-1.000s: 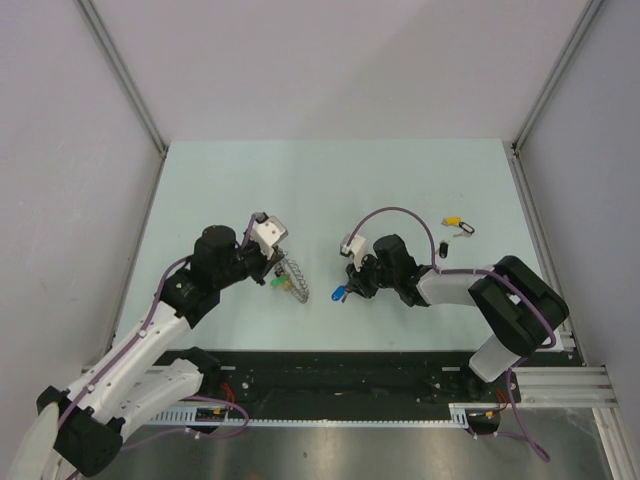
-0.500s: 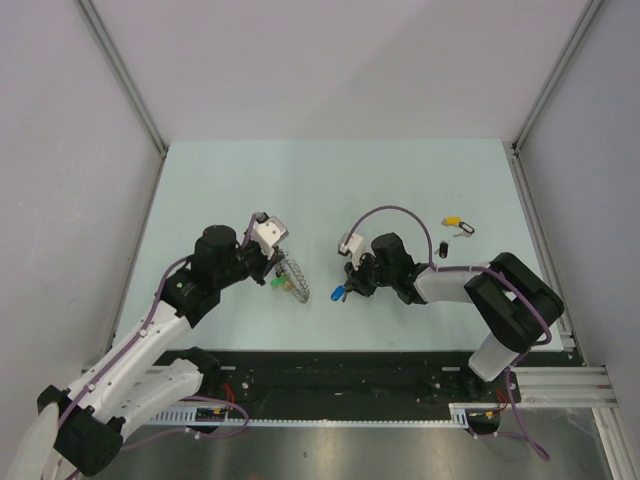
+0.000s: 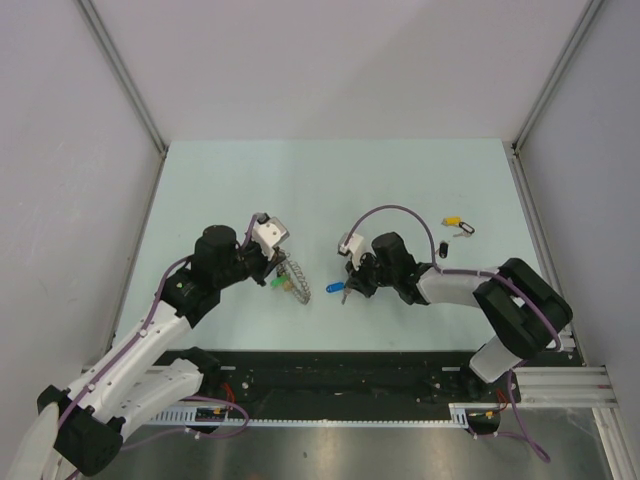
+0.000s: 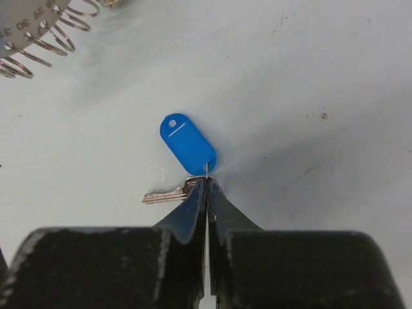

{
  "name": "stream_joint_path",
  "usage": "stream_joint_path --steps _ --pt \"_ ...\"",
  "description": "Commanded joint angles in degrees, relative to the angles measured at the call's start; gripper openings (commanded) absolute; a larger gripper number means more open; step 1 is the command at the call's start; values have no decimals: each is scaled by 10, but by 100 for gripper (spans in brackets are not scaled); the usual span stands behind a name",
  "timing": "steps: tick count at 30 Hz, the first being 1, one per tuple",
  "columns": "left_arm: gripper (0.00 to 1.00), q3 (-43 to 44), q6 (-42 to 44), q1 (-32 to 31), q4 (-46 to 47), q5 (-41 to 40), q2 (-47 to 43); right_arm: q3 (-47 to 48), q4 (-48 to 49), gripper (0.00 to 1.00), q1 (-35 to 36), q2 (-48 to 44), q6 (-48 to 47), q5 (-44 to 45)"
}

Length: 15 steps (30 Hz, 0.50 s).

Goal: Put the keys on the keyring

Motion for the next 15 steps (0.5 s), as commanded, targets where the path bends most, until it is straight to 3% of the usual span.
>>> stream_joint_path --steps 1,8,15 --pt "1 6 28 3 29 66 -11 19 -30 0 11 -69 -3 33" --pt "0 22 66 2 26 175 0 57 -132 0 31 -145 35 99" --pt "0 86 103 0 2 231 57 97 -229 0 42 -229 52 127"
